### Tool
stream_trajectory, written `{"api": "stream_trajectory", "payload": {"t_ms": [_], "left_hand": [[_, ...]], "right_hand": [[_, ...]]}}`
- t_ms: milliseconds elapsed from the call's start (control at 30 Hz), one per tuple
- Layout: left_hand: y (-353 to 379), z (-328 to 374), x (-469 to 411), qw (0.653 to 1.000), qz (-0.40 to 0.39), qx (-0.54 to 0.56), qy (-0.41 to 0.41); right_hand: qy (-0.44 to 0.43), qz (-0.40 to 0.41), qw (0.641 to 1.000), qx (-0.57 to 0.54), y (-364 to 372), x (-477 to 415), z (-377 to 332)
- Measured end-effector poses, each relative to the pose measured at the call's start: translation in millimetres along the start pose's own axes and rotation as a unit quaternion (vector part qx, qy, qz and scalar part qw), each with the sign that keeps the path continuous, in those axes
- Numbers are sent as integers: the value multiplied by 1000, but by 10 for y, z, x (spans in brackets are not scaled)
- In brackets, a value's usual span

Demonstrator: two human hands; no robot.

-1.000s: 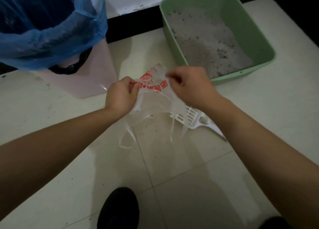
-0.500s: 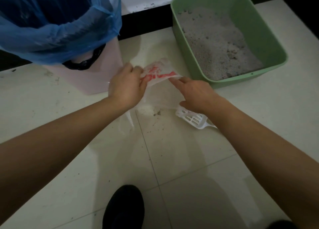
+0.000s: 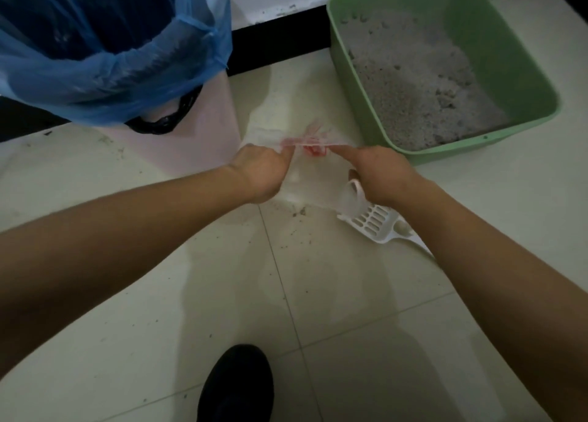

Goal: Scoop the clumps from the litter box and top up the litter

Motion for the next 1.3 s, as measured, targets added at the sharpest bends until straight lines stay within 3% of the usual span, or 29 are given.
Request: {"api": "stream_trajectory", "payload": {"t_ms": [133,333,433,533,600,700,767,867,1000,1200,1300], "left_hand": [[36,-48,76,1000,10,12,-20],[593,-3,267,980,-174,84,-44],[655,-14,272,977,-184,103,-44],[354,-7,233,998,-69,7,-9],[29,81,257,994,68,-85,28],[-124,278,294,964,204,-121,121],[77,297,196,976,143,-44,158],[446,214,109,994,1,25,109],[532,-4,128,996,4,85,25],[825,-11,111,979,-63,191,11],[810,-14,69,976,-58,209,3]], "right_hand": [[75,23,997,11,-153,-31,281],[54,-35,992,112,56,15,98],[38,-101,991,81,262,21,-31],[26,-113,993,34,220,13,-65],[19,-41,998,32,-27,19,-77],[-7,127,976,176,-321,95,-233],[-39,140,978,147,-249,111,-356],[-31,3,999,12,139,62,-401],[73,-54,995,29,485,2,-126],[-5,-107,994,-6,679,-80,-84],[-7,-95,989,-116,568,-71,-24]]}}
Point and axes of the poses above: each hand's wrist, its own x-axis away from the middle knuckle, its own y-axis out of the palm, z = x × y, the point moved 10 cm from there along -x, towards the middle knuckle, and after that the axes turned 15 degrees about y, right-handed, at the moved point
